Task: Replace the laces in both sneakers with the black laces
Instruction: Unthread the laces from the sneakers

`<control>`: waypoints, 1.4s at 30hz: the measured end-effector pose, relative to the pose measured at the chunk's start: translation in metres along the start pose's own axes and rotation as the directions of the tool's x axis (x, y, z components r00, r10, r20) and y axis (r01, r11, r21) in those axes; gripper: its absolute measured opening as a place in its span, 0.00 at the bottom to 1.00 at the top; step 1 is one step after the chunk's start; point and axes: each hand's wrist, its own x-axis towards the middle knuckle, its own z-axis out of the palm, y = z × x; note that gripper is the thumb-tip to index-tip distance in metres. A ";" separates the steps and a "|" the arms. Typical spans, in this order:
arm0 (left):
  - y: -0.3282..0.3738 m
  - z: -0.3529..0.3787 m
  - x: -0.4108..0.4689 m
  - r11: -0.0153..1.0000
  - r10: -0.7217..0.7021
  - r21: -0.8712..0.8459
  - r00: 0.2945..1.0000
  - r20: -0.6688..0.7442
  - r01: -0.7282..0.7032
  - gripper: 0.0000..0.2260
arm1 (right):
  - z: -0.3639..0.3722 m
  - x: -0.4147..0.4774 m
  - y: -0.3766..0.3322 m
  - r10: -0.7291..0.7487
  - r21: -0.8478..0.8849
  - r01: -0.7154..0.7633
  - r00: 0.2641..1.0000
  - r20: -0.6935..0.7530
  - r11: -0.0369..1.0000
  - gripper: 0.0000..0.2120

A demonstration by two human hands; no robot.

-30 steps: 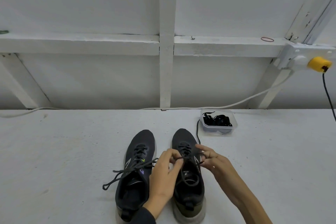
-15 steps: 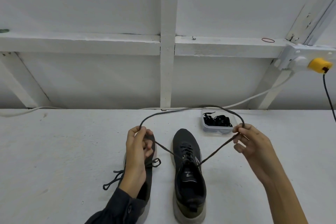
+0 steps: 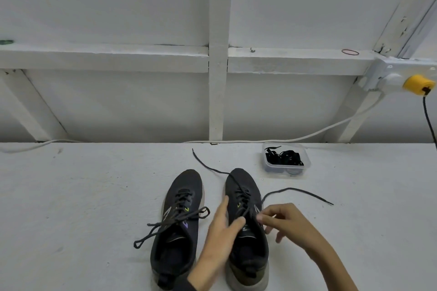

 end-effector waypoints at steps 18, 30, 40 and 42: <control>-0.041 0.004 0.014 0.957 0.136 0.253 0.990 0.036 -0.141 0.29 | 0.027 0.026 0.003 -0.170 -0.134 0.143 0.962 -0.216 0.981 0.04; -0.045 0.007 0.017 0.960 0.211 0.174 0.974 0.076 -0.222 0.23 | -0.005 0.017 0.001 -0.059 0.168 0.059 0.998 -0.004 0.984 0.08; -0.046 0.006 0.017 0.954 0.226 0.188 0.972 0.057 -0.233 0.22 | -0.008 0.019 0.008 -0.024 0.197 0.004 0.994 0.102 0.980 0.08; -0.047 0.007 0.017 0.953 0.231 0.187 0.972 0.047 -0.236 0.22 | -0.007 0.017 0.011 -0.031 0.200 0.006 0.992 0.125 0.980 0.07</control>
